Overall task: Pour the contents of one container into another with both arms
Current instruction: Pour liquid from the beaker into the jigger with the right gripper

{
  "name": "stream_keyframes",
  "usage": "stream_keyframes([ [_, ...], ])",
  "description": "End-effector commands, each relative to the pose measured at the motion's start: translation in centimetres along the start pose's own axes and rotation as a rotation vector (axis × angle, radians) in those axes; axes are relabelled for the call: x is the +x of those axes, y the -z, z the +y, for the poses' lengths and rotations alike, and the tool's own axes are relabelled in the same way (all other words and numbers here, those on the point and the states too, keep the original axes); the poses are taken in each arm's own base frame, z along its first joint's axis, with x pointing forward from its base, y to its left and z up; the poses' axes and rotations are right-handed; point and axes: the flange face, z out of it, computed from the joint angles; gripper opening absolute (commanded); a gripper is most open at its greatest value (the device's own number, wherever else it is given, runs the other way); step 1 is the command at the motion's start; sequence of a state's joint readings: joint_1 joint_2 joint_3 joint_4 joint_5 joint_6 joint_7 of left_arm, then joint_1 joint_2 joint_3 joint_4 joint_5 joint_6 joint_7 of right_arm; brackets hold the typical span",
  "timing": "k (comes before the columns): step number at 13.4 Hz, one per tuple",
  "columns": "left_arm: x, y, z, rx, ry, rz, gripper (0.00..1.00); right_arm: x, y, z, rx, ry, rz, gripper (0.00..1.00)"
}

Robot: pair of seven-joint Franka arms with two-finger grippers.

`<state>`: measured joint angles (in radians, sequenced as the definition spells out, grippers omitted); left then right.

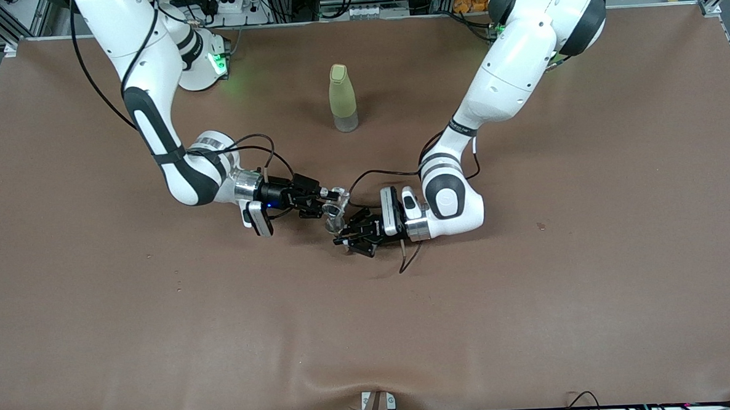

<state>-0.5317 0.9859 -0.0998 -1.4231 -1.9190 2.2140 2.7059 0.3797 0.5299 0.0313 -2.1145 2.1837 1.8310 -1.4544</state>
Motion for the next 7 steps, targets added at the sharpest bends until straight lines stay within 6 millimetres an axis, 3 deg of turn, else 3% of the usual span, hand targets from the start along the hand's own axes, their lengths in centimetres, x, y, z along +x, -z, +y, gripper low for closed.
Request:
stream_keyframes([
  [1,0.04,-0.23,-0.21,0.032,-0.02,0.009,0.0,0.04,-0.27,-1.06,0.002,-0.025,0.017,0.0],
  [7,-0.04,-0.23,-0.2,0.043,-0.009,0.013,0.0,0.17,-0.4,-1.14,0.008,-0.059,0.017,0.0],
])
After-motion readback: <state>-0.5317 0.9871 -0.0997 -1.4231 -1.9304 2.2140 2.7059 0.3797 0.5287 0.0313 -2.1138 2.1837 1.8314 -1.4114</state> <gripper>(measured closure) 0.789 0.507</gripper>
